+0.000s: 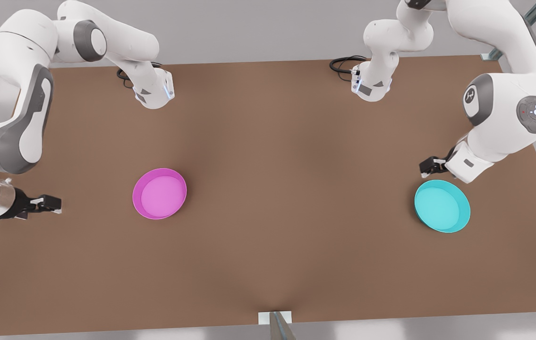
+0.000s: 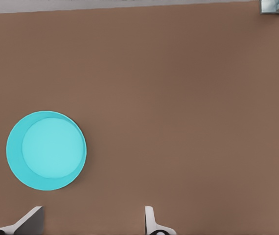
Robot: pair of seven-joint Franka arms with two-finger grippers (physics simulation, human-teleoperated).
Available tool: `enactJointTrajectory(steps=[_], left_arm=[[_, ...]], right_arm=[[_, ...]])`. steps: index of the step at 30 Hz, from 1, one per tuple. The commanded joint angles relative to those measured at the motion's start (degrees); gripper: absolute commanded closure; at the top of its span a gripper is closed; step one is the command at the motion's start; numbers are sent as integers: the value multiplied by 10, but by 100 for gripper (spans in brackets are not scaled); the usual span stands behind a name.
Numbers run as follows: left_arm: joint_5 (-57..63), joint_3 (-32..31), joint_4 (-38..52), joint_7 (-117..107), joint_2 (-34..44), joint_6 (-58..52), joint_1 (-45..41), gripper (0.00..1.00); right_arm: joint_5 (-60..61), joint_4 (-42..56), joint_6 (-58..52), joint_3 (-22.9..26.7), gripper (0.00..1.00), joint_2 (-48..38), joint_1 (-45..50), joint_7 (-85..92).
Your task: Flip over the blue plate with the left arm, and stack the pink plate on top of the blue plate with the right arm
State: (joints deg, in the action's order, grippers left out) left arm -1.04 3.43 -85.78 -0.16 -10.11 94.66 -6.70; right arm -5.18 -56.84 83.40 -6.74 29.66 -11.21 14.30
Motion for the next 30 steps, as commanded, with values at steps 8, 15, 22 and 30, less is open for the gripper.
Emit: enactJointTrajectory(steps=[8,15,22,30], left_arm=[[44,1,13,6,-74,39,20,0],[-41,-152,16,19,-215,137,307,1],[-259,25,-1,315,-307,142,307,0],[-276,37,26,392,-374,183,317,14]], right_arm=[[2,-26,-3,3,0,-6,-22,-1],[-2,-122,36,4,0,-58,-24,2],[-2,-206,84,4,0,-105,-29,6],[3,-209,73,4,0,-105,-42,6]])
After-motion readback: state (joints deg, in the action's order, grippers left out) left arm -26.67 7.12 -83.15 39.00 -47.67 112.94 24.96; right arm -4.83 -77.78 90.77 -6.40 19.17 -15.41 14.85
